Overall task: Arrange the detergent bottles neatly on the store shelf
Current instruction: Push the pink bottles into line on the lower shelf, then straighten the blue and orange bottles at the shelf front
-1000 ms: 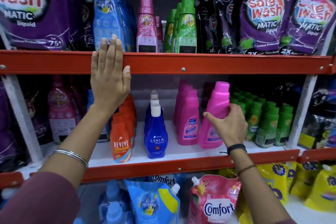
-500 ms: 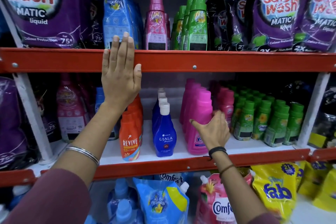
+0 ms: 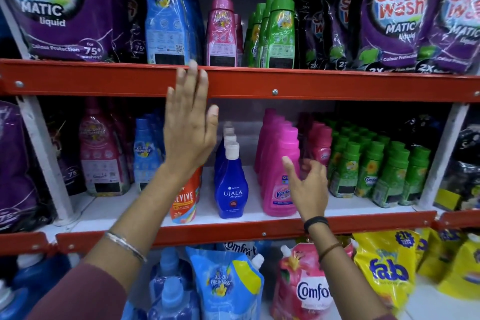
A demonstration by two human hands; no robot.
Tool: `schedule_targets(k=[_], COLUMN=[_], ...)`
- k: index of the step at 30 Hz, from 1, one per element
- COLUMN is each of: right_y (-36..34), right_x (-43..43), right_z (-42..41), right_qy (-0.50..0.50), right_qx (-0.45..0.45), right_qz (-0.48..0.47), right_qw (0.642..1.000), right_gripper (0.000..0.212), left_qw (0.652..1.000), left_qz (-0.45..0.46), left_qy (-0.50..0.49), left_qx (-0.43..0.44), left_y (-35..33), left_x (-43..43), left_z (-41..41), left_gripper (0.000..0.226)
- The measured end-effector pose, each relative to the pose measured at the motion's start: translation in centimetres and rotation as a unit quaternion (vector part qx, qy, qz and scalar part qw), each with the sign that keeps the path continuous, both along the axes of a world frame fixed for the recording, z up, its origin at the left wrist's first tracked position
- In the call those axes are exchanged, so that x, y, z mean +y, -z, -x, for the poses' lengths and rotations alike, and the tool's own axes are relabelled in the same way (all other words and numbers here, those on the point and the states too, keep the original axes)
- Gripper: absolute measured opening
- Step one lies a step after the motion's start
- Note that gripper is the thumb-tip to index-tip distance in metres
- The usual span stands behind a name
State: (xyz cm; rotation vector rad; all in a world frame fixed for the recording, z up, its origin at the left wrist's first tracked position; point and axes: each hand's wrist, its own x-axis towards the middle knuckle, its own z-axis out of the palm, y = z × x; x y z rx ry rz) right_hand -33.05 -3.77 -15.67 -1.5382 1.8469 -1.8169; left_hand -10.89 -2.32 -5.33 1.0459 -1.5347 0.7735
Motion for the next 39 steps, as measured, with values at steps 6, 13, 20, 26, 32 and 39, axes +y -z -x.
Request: schedule_targets(k=[6, 13, 20, 26, 32, 39], right_y=[2.2, 3.6, 4.0, 4.5, 4.9, 5.2], right_x=[0.9, 1.5, 1.0, 0.5, 0.2, 0.6], right_z=[2.2, 4.1, 4.8, 5.0, 5.0, 4.4], right_qy=[-0.175, -0.274, -0.315, -0.321, -0.316, -0.274], right_qx=[-0.216, -0.251, -0.244, -0.254, -0.254, -0.259], right_qz=[0.02, -0.075, -0.09, -0.057, -0.052, -0.019], right_qw=[0.96, 0.926, 0.913, 0.911, 0.913, 0.926], right_gripper=[0.052, 0.101, 0.096, 0.13, 0.117, 0.098], left_qw=[0.936, 0.793, 0.784, 0.797, 0.794, 0.784], left_qz=[-0.219, -0.463, -0.46, -0.47, -0.481, -0.47], left_qy=[0.259, 0.279, 0.282, 0.26, 0.263, 0.312], left_qx=[0.09, 0.281, 0.307, 0.276, 0.261, 0.261], left_y=[8.9, 14.0, 14.6, 14.8, 14.7, 14.5], left_x=[2.2, 2.6, 0.7, 0.3, 0.4, 1.0], left_z=[7.9, 13.6, 14.1, 13.6, 13.4, 12.6], left_gripper=[0.054, 0.069, 0.07, 0.07, 0.071, 0.064])
